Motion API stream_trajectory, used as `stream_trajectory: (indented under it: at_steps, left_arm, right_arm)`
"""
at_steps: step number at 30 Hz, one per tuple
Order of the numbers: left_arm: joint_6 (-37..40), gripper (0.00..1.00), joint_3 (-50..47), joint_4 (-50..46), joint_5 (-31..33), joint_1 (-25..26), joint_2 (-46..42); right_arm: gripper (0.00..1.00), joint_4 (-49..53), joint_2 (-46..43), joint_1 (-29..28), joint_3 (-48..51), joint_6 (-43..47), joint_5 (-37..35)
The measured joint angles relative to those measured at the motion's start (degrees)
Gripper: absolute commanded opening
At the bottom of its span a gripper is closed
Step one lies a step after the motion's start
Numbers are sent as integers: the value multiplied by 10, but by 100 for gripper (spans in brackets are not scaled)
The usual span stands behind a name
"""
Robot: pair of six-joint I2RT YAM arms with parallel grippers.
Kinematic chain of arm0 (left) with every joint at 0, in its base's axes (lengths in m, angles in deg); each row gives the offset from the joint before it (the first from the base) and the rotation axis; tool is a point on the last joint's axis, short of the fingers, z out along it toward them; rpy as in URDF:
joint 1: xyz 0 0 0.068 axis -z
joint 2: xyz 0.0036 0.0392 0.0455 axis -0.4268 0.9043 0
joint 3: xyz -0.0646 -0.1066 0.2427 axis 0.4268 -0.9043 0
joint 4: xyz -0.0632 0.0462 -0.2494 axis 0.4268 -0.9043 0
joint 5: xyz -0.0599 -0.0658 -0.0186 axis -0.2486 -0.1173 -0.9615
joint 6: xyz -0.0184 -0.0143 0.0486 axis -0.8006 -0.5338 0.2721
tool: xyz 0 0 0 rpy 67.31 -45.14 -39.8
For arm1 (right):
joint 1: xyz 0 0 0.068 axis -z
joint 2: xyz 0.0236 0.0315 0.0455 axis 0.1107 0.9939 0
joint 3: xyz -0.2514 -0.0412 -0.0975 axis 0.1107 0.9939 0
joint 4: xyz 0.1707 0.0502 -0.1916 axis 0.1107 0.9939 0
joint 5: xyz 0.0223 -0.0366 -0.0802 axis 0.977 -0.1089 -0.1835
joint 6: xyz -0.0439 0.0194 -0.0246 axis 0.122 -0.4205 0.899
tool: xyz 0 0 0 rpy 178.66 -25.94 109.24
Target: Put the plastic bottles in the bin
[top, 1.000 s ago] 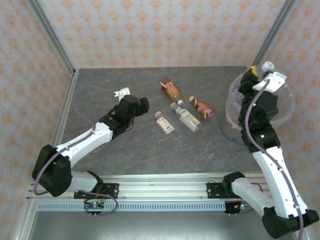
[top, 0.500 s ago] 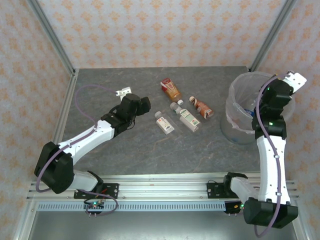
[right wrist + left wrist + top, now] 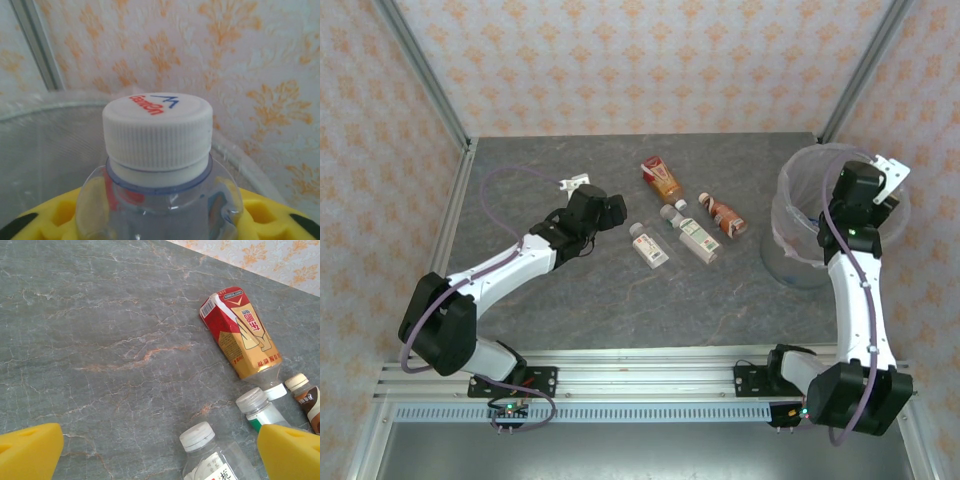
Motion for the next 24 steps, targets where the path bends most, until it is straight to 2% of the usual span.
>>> stream_trajectory:
  at_steps: [2, 5, 11, 24]
  left_arm:
    - [0, 100, 0, -2, -3, 0, 0]
    - [0, 100, 0, -3, -4, 0, 0]
    - [-3, 100, 0, -5, -5, 0, 0]
    - [-5, 100, 0, -5, -23, -8, 0]
  right_arm:
    - [66, 8, 5, 0, 7, 2, -4]
    - [75, 21, 5, 0, 8, 1, -2]
    - [83, 66, 10, 0, -13, -10, 15]
    - [92, 109, 2, 0, -43, -39, 85]
